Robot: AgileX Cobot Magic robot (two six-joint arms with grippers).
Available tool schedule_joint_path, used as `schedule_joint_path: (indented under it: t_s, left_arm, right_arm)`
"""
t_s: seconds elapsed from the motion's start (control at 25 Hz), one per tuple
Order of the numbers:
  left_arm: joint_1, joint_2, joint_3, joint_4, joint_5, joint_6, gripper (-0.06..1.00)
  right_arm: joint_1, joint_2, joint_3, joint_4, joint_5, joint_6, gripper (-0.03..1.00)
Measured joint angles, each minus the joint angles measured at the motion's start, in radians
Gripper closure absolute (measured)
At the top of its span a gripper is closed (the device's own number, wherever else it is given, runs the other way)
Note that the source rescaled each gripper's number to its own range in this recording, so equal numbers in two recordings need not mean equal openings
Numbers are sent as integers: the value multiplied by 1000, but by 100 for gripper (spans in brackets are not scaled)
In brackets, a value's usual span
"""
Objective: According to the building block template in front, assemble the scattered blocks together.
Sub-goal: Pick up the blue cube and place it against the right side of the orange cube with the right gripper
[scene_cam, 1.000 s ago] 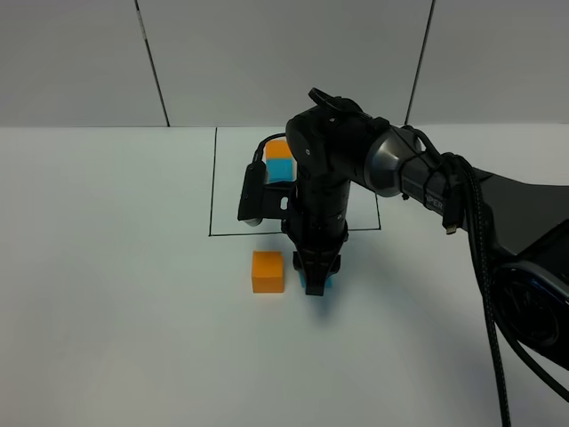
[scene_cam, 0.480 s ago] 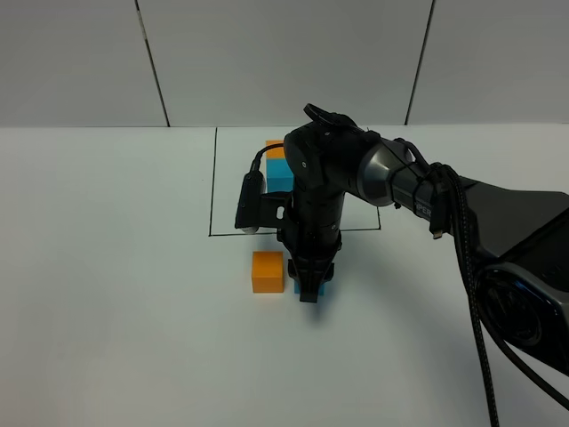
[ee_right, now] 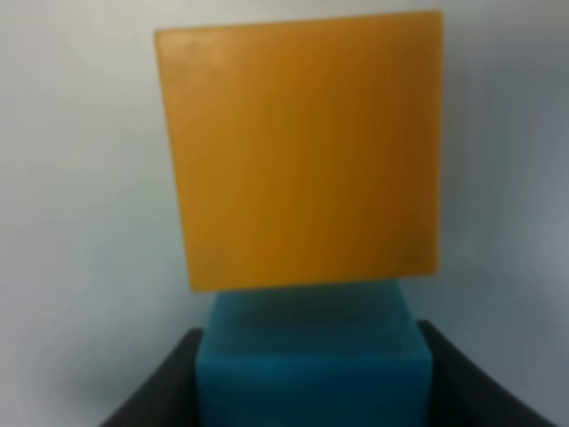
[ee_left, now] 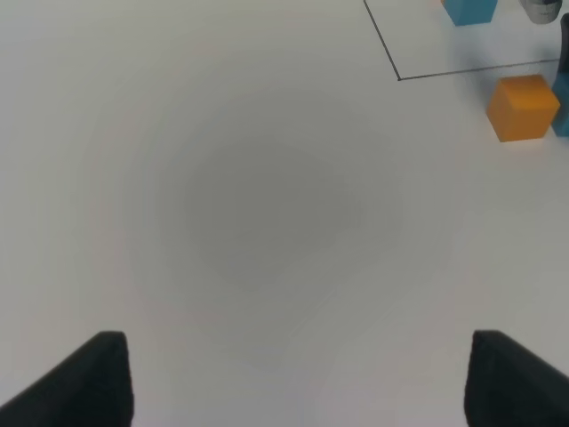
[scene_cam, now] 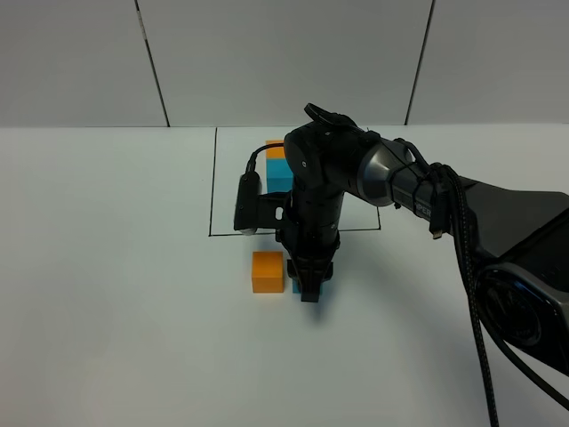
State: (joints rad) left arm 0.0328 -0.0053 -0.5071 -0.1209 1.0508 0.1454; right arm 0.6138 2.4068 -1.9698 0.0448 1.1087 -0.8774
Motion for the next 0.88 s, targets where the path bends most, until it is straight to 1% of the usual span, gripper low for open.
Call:
schedule_joint_path:
  t_s: [0.68, 0.88]
  left_arm:
    - [0, 0, 0, 0, 0, -1, 23]
    - [0, 0, 0, 0, 0, -1, 23]
  right_arm:
    - [0, 0, 0, 7, -12, -20, 95]
    - [0, 2, 0, 23, -26, -25, 95]
